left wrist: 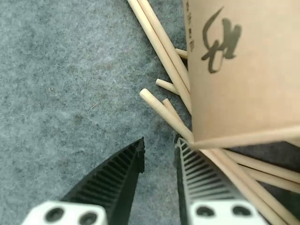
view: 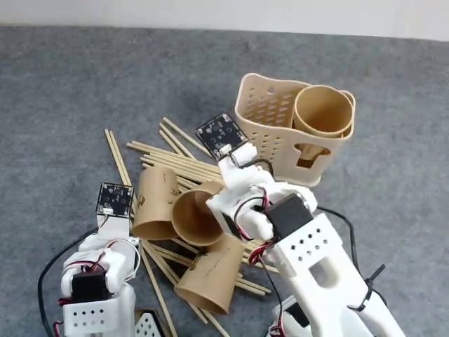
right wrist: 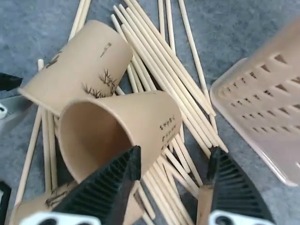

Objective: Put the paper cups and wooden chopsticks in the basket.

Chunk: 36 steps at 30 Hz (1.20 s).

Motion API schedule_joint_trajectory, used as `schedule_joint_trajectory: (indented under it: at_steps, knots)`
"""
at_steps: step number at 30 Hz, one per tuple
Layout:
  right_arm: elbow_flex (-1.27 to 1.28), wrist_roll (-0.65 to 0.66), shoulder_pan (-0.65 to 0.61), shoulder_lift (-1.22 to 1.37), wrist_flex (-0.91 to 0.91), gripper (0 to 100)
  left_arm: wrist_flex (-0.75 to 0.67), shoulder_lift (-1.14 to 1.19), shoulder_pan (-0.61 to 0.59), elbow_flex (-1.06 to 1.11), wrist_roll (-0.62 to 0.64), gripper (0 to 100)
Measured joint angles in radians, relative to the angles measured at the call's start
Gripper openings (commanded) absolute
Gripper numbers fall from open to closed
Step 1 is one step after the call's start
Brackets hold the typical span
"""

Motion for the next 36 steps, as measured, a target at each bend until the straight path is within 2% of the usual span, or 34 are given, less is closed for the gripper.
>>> schedule_joint_trajectory:
  at_steps: [6,13,27,31,36]
  knots:
    - [0.060,0.000,0.002,0.000,-0.055,23.5,0.000,0.000,0.000,0.000,0.000,12]
    - [0.063,0.000,-0.002,0.000,0.002,23.5,0.000,0.000,-0.002,0.000,0.000,12]
    - [0.057,0.000,-0.054,0.000,-0.020,23.5,0.000,0.000,-0.002,0.000,0.000,12]
    - [0.063,0.000,-0.054,0.000,-0.075,23.3,0.000,0.000,-0.002,0.000,0.000,12]
    - [0.181,0.000,-0.054,0.000,-0.206,12.8,0.000,0.000,-0.002,0.000,0.000,12]
